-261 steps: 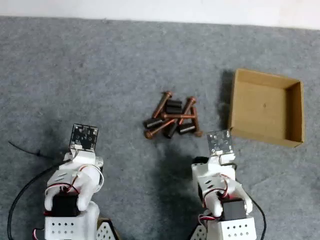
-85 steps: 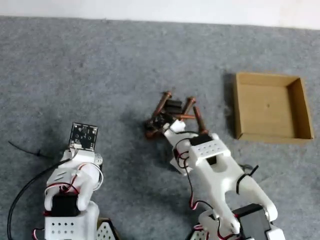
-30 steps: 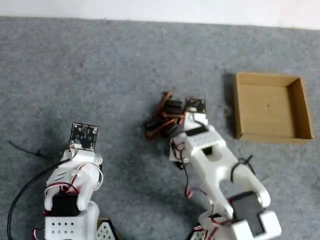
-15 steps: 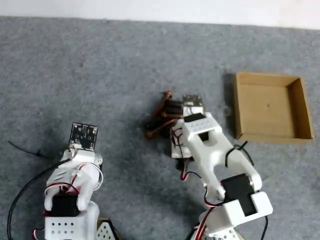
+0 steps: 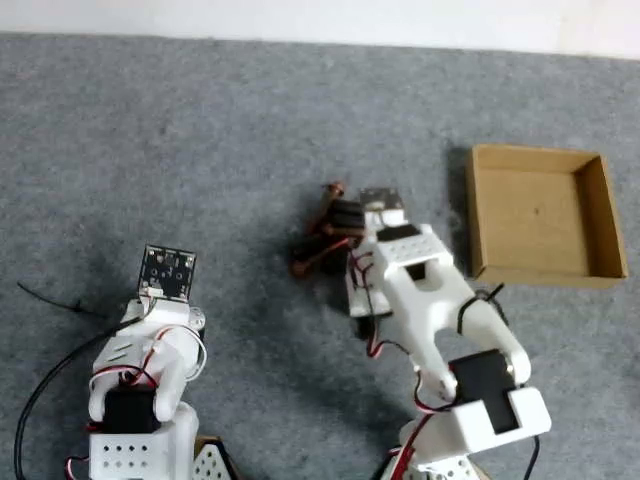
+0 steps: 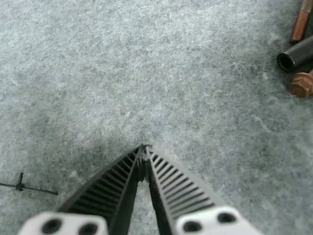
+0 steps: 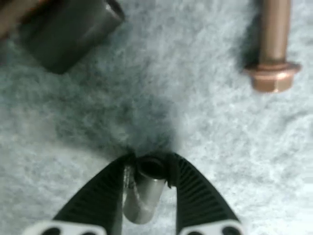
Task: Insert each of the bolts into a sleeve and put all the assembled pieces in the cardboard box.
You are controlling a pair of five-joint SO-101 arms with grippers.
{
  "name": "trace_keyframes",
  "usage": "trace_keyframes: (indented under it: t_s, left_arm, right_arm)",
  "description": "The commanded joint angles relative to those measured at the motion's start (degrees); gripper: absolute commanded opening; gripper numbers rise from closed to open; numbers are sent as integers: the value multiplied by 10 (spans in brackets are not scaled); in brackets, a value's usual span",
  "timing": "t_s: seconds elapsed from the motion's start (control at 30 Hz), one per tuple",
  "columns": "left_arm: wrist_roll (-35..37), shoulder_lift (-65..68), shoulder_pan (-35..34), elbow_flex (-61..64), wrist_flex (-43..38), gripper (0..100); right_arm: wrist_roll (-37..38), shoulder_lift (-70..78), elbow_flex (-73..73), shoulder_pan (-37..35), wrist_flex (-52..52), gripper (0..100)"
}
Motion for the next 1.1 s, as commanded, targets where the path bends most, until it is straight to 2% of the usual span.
trace_keyframes:
  t_s: [0.0, 0.13, 0.33, 0.43, 0.87, 0.97, 1.07]
  left_arm:
    - [-4, 0, -3, -3, -11, 5]
    - [-4, 0, -3, -3, -11, 5]
    - [-4, 0, -3, -3, -11, 5]
    - [-4, 0, -3, -3, -11, 5]
    - [-4, 0, -3, -3, -11, 5]
    - [-4, 0, -3, -3, -11, 5]
    - [-4, 0, -3, -3, -11, 5]
  right_arm:
    - [11, 30, -74, 23, 4, 5]
    - [11, 100, -121, 29, 5, 17]
    - [-11, 120, -141, 29, 73, 178]
    - [-41, 119, -138, 25, 96, 183]
    - [-44, 124, -120, 26, 101, 183]
    - [-44, 124, -109, 26, 101, 137]
    - [-41, 124, -109, 26, 98, 0]
